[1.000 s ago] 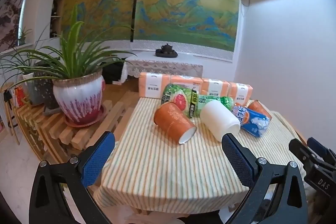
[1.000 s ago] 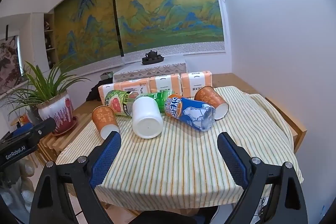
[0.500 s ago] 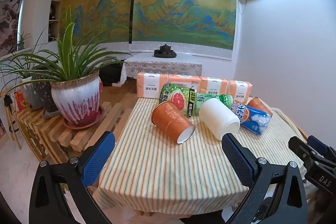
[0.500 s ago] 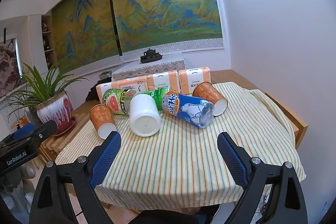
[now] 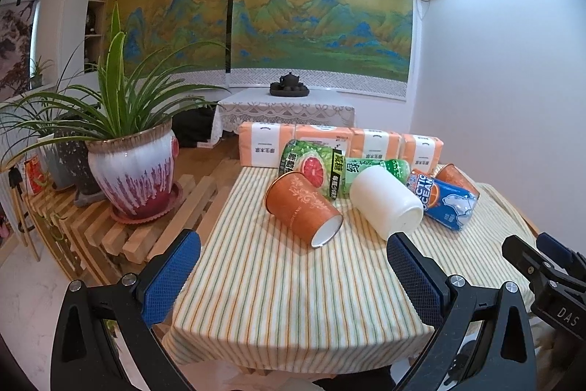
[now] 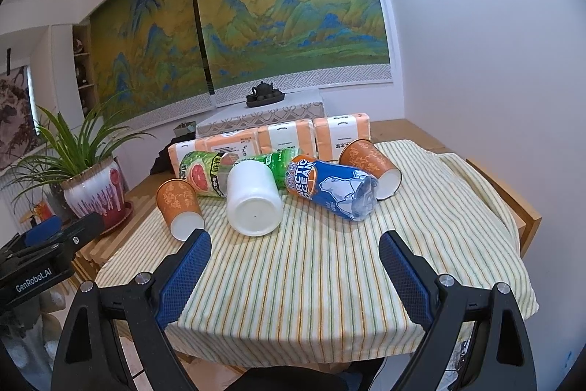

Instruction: Flip cup upside down

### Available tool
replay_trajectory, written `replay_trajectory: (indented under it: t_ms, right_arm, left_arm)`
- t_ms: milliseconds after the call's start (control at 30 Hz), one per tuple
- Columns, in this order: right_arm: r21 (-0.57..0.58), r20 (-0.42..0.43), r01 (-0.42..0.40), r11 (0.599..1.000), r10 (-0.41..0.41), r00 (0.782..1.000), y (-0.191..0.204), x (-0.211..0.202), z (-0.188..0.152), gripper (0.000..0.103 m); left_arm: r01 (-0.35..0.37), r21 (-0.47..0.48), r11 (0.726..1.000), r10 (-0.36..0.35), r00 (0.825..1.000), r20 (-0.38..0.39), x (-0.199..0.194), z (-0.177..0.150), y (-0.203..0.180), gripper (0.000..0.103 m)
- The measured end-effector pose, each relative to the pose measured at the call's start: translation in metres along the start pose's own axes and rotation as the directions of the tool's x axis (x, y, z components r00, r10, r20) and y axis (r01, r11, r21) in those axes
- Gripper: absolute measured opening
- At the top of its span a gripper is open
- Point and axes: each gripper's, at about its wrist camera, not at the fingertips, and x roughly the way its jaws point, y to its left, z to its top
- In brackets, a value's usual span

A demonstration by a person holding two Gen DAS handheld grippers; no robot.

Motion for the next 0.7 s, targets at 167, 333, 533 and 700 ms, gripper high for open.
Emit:
replay_trajectory:
  t_ms: [167, 333, 533, 700]
  right_arm:
    - [-0.003, -0.007, -0.005, 1.0, 0.005, 1.0, 0.003, 0.004, 0.0, 0.091]
    - [-0.006, -0.007, -0.006, 1.0, 0.006, 1.0, 0.005, 0.005, 0.001, 0.091]
    - [-0.006, -0.007, -0.005, 1.0, 0.005, 1.0, 0.006, 0.005, 0.001, 0.091]
    - [-0.01, -0.008, -0.004, 1.0, 0.004, 1.0, 0.007, 0.006, 0.001, 0.091]
  left_arm:
    - [0.007, 0.002, 1.0, -0.007, 1.0, -0.004, 0.002, 0.0, 0.001, 0.103]
    - [0.001, -0.007, 1.0, -0.001, 1.0, -0.004, 0.004, 0.0, 0.004, 0.103]
    - [-0.017, -0.029, 0.999, 0.018, 1.0, 0.009, 0.003, 0.001, 0.01, 0.103]
    - [-0.018, -0.037, 0.999, 0.018, 1.0, 0.003, 0.006, 0.0, 0.014, 0.103]
